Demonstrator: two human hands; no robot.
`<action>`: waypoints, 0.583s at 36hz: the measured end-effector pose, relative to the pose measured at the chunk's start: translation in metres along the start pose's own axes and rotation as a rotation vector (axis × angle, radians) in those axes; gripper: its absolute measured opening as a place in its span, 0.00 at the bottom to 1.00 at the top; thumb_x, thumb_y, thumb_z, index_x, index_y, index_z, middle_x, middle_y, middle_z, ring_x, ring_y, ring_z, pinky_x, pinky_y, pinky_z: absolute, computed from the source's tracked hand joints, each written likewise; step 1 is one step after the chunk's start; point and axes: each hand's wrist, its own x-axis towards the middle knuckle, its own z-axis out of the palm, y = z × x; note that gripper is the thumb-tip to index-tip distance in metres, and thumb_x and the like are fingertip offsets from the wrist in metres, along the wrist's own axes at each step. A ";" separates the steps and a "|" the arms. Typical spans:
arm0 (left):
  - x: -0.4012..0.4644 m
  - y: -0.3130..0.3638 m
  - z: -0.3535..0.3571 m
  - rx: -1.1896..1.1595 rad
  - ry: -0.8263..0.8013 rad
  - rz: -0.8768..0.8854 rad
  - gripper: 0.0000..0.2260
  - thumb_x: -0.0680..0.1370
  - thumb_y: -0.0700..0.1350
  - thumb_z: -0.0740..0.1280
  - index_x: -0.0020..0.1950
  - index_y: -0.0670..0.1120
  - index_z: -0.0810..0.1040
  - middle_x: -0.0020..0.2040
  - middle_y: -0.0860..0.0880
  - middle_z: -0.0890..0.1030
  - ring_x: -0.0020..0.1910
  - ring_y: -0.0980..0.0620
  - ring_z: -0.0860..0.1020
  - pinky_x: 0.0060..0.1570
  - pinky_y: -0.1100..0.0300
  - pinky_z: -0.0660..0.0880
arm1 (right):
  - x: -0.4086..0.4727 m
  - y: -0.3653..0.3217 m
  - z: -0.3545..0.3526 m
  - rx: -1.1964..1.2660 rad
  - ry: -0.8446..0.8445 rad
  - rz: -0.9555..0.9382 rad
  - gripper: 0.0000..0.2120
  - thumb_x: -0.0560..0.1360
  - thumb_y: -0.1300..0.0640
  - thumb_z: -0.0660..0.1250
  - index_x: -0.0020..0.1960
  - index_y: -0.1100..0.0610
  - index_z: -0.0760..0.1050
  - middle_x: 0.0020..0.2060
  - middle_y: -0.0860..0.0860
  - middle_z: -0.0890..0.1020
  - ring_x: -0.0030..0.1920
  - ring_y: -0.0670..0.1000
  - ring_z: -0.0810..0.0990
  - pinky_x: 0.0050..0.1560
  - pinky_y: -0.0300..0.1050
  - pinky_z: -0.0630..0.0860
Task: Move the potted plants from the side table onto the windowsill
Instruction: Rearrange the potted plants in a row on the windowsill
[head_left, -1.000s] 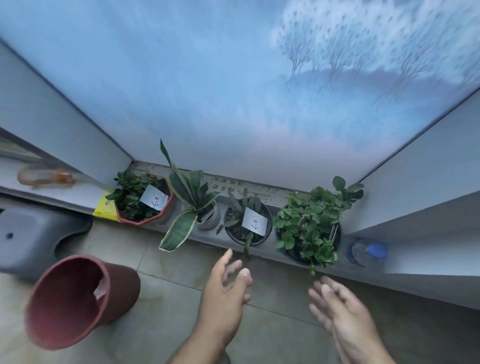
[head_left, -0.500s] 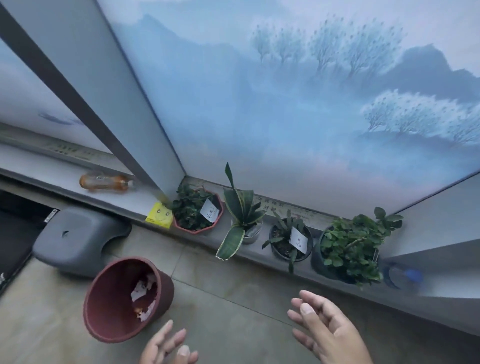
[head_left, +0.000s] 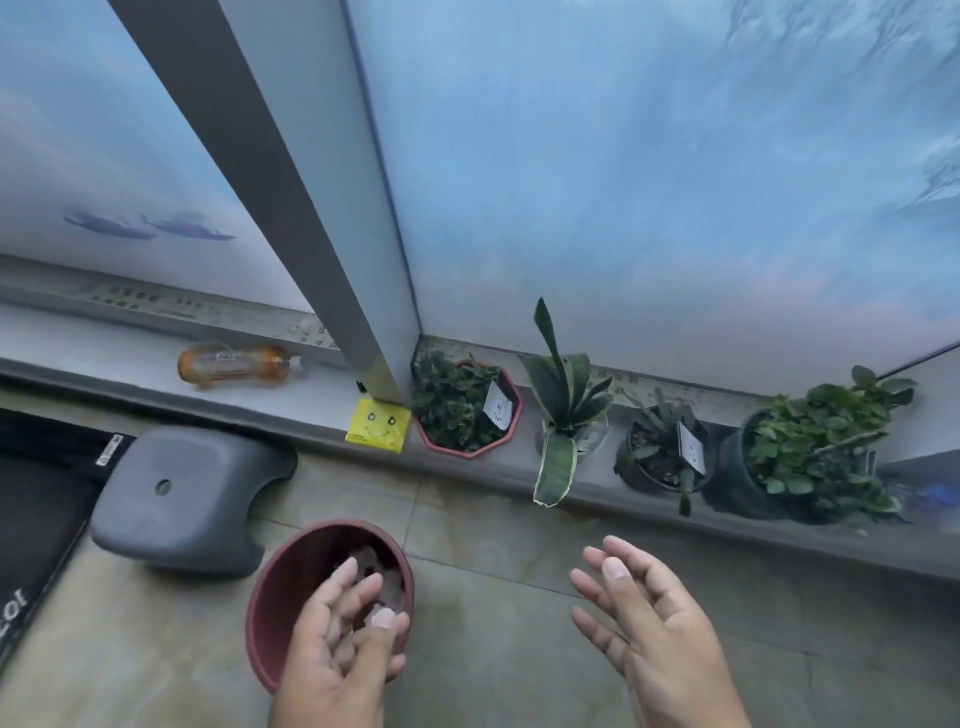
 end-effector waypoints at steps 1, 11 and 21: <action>0.007 -0.003 0.000 -0.003 0.011 -0.004 0.23 0.78 0.27 0.64 0.65 0.51 0.73 0.58 0.50 0.82 0.37 0.57 0.86 0.30 0.62 0.81 | 0.005 0.007 0.005 0.002 -0.001 0.003 0.08 0.81 0.63 0.64 0.58 0.57 0.79 0.53 0.54 0.86 0.52 0.54 0.86 0.49 0.53 0.81; 0.108 -0.055 0.033 0.013 0.044 0.046 0.23 0.77 0.30 0.67 0.66 0.52 0.73 0.60 0.50 0.81 0.46 0.43 0.82 0.29 0.65 0.80 | 0.099 0.080 0.057 0.001 -0.067 -0.037 0.08 0.80 0.62 0.66 0.57 0.54 0.79 0.54 0.53 0.84 0.57 0.54 0.83 0.54 0.51 0.80; 0.197 -0.061 0.090 0.010 -0.082 0.122 0.23 0.79 0.40 0.68 0.73 0.51 0.69 0.65 0.52 0.73 0.48 0.65 0.76 0.48 0.52 0.80 | 0.176 0.074 0.113 -0.323 -0.077 -0.410 0.11 0.82 0.53 0.64 0.64 0.46 0.75 0.58 0.39 0.80 0.58 0.35 0.77 0.58 0.32 0.72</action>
